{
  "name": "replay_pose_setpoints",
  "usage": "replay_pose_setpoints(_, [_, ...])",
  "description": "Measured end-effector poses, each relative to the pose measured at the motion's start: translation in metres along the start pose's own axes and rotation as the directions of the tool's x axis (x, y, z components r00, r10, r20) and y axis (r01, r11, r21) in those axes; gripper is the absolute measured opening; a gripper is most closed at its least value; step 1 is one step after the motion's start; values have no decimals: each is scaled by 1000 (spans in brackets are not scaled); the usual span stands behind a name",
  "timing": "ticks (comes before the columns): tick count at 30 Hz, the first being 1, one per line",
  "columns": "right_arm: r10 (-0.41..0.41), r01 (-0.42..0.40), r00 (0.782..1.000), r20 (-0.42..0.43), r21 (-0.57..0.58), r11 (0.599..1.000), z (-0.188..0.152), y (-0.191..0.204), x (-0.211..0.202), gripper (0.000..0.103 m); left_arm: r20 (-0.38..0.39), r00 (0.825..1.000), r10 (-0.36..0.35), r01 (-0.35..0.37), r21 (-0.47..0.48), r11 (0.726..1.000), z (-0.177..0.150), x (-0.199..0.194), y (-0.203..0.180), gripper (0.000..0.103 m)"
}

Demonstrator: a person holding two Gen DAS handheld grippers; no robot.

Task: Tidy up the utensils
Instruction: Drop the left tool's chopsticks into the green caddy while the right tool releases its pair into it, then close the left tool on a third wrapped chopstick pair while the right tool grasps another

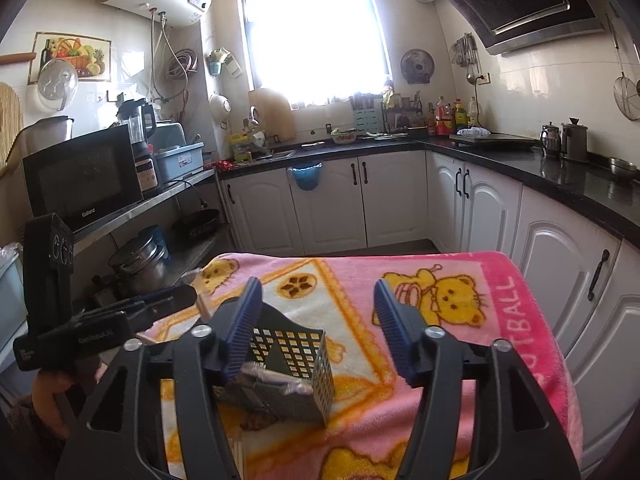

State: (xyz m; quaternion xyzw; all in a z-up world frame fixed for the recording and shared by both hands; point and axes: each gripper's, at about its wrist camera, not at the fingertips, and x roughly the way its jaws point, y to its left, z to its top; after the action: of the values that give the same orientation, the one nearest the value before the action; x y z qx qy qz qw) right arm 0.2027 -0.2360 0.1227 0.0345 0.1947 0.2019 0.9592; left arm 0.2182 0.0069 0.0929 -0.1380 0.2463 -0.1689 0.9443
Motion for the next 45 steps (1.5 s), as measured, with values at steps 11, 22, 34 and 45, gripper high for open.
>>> replay_pose_setpoints(11, [-7, 7, 1000, 20, -20, 1000, -16, 4, -34, 70, 80, 997, -10, 7, 37, 999, -5, -45, -11, 92])
replay_pose_setpoints(22, [11, -10, 1000, 17, -41, 999, -33, 15, -56, 71, 78, 997, 17, -20, 39, 999, -27, -65, -10, 92])
replay_pose_setpoints(34, [36, -41, 997, -64, -74, 996, -63, 34, -53, 71, -11, 996, 86, -86, 34, 996, -69, -71, 7, 92])
replay_pose_setpoints(45, [80, -99, 985, -156, -117, 988, -92, 61, -39, 71, -95, 984, 153, -156, -21, 988, -103, -67, 35, 92])
